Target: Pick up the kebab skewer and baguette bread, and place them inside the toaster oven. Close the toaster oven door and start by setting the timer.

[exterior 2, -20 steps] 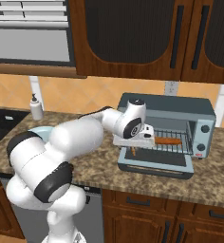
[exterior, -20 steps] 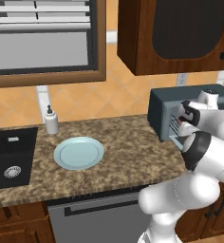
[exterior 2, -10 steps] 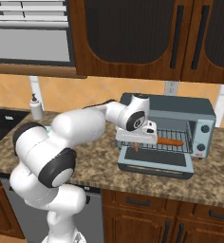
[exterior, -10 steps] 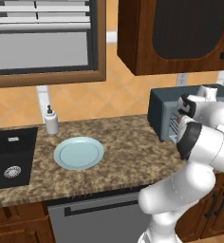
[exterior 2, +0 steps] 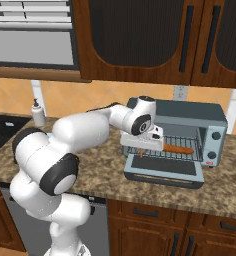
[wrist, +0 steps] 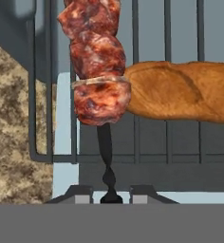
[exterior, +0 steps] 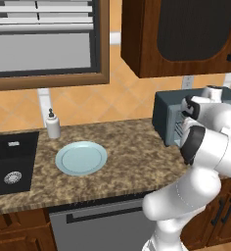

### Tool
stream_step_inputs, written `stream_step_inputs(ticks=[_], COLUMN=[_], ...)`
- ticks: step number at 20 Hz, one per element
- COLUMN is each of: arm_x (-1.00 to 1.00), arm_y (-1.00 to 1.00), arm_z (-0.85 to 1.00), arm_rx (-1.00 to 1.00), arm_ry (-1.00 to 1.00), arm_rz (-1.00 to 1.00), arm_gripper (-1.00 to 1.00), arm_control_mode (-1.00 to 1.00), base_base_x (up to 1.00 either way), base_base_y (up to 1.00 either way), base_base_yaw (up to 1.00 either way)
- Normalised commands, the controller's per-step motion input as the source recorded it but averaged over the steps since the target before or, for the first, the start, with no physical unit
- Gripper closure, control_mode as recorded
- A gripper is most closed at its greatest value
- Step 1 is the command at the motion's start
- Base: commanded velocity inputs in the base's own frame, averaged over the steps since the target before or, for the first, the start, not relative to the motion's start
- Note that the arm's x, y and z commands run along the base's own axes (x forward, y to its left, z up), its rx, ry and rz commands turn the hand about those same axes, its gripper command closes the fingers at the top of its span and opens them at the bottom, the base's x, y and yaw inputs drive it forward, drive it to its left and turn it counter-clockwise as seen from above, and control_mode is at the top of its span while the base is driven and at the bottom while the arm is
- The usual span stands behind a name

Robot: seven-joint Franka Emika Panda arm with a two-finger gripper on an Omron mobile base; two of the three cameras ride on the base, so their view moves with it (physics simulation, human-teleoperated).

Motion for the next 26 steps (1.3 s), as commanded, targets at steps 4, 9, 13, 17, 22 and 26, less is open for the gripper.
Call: stream_step_inputs(ticks=[4, 9, 13, 17, 22, 26], arm_x=[0.13, 0.32, 0.15, 0.08, 0.0, 0.06], arm_y=[0.24, 0.04, 0.0, 0.0, 0.06, 0.13], arm_z=[0.0, 0.0, -0.03, -0.07, -0.09, -0.06], arm_rx=[-0.04, -0.05, -0.03, -0.02, -0.01, 0.0], arm_ry=[0.0, 0.01, 0.0, 0.0, 0.0, 0.0], arm_rz=[-0.05, -0.03, -0.01, -0.01, -0.01, -0.01], arm_gripper=[1.0, 1.0, 1.0, 1.0, 1.0, -1.0], arm_control_mode=[-1.0, -1.0, -1.0, -1.0, -1.0, -1.0], base_base_x=[0.0, 0.0, 0.0, 0.0, 0.0, 0.0], base_base_y=[0.0, 0.0, 0.0, 0.0, 0.0, 0.0], base_base_yaw=[0.0, 0.0, 0.0, 0.0, 0.0, 0.0])
